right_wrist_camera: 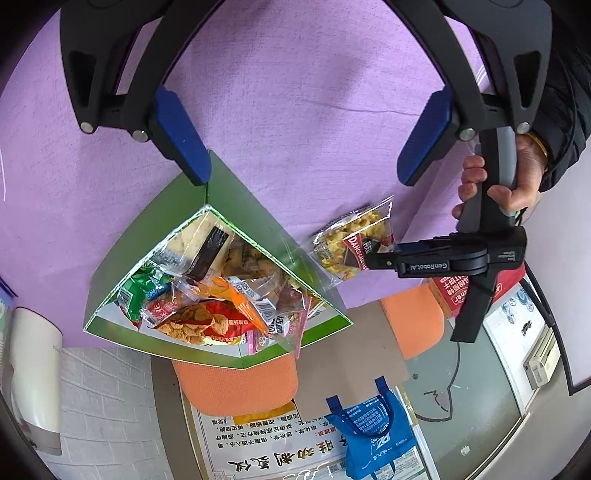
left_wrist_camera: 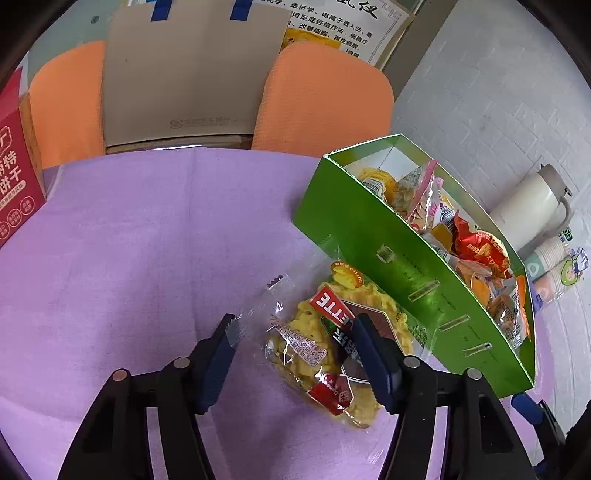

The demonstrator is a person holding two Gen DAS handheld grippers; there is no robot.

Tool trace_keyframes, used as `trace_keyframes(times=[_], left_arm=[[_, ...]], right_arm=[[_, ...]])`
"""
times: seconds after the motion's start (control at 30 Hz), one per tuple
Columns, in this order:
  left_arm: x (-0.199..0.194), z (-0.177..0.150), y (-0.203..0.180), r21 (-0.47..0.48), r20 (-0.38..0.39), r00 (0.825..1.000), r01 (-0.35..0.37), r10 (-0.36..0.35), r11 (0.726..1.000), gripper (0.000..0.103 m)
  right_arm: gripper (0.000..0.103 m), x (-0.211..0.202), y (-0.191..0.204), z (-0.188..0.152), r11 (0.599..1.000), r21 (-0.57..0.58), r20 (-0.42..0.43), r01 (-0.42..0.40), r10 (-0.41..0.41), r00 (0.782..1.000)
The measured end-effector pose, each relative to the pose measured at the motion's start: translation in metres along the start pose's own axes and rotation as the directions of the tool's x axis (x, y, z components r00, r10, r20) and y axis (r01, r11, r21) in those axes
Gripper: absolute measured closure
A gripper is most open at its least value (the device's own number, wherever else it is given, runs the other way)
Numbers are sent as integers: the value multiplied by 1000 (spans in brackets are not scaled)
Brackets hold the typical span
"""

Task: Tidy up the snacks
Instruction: 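Withdraw both tools and move them to the yellow DANCO GALETTE bag, then grasp the yellow DANCO GALETTE bag with the left tool while the right tool pinches it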

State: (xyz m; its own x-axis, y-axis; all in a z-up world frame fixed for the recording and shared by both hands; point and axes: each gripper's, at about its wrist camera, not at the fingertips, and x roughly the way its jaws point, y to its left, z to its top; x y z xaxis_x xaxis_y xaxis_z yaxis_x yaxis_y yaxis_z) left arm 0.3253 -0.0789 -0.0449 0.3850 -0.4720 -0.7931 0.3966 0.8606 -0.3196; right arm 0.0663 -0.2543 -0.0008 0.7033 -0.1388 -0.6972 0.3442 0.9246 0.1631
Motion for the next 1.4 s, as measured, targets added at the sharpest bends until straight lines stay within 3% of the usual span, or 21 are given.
trace_keyframes(times=[0.07,0.13,0.2,0.43,0.63,0.77,0.83,1.07,1.27,1.4], left_arm=[[-7,-4,0,-5,20,1000,-6,6,1000,60],[-13,-10,2,-29,12,999,31,-30,999,69],[-19,-20,-3,-27,-1,1000,18,-18,999,75],[-60,-87,-29,11,-2,1000,11,-11,1000,74],[-98,-139,-41,58,-32,999,38,-36,998,64],[-119,-132,-30,33,19,1000,0,-1,999,57],[-121,-124,-27,30,27,999,34,-35,999,52],[-89,-127,-43,78,-73,992,105,-100,991,51],[-99,-156,-54,104,-131,980,164,-150,981,51],[-122,-166,-65,177,-91,990,118,-104,977,51]], right_arm=[[3,0,1,0,1000,2,-3,-10,10,1000],[3,-1,2,-1,1000,2,-5,-20,20,1000],[3,-4,5,-3,1000,-12,-10,-23,23,1000],[3,-14,11,-23,998,-28,-52,-49,48,998],[3,-28,24,-44,995,-37,-91,-93,89,992],[3,-38,35,-57,991,-32,-108,-130,126,986],[3,-41,38,-61,989,-25,-116,-143,139,984],[18,-33,44,-72,984,-4,-171,-178,175,970],[20,-32,34,-68,988,2,-161,-156,155,975],[20,-34,27,-66,990,23,-151,-140,142,978]])
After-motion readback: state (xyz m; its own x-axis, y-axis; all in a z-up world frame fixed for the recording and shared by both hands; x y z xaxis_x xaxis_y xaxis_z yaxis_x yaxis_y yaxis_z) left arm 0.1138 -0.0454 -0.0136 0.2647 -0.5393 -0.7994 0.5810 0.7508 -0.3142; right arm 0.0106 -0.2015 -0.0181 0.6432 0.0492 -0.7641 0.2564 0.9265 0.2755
